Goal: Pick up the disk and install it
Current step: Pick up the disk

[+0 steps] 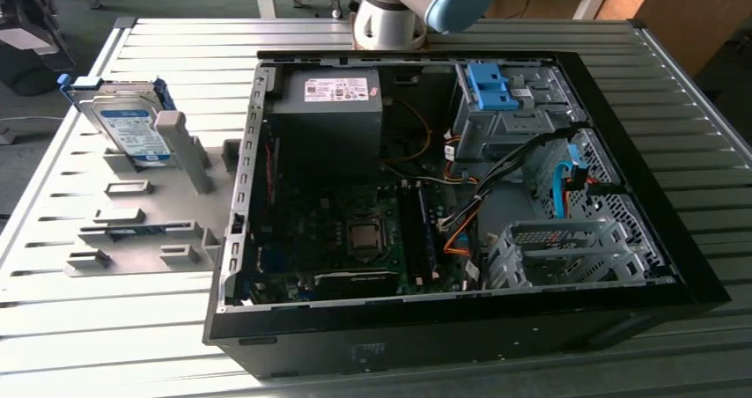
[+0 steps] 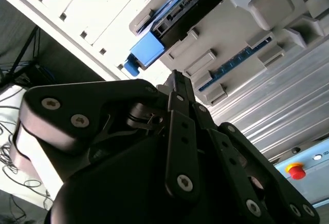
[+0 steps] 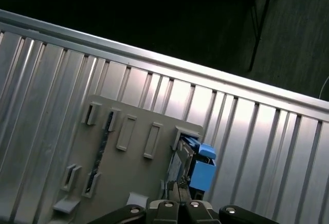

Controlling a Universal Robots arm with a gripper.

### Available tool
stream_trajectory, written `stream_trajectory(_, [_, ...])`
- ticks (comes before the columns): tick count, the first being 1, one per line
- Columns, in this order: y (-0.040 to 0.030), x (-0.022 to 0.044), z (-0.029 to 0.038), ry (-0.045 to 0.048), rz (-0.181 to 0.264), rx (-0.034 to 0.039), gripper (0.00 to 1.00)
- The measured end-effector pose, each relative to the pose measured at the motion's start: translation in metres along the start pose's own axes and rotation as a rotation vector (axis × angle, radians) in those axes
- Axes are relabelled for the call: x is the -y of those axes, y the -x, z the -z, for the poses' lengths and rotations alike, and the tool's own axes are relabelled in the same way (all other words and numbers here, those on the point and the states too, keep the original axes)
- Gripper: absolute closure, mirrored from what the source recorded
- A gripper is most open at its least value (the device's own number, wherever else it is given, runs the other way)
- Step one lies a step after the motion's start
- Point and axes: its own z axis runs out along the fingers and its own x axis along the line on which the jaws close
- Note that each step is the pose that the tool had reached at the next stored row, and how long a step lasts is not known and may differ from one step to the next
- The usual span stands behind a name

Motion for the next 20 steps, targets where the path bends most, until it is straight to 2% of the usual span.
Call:
stream_trajectory(3, [0.0001, 0.0001, -0.001, -0.0012, -0.044, 0.0021, 0.89])
stream_trajectory(5, [0.0014, 0.0005, -0.0017, -0.0014, -0.058, 0.0026, 0.89])
stream_trajectory(10, [0.0125, 0.0033, -0.0022, -0.0014, -0.058, 0.0026, 0.89])
stream_trajectory(20, [0.013, 0.0035, -0.0022, -0.0014, -0.058, 0.0027, 0.89])
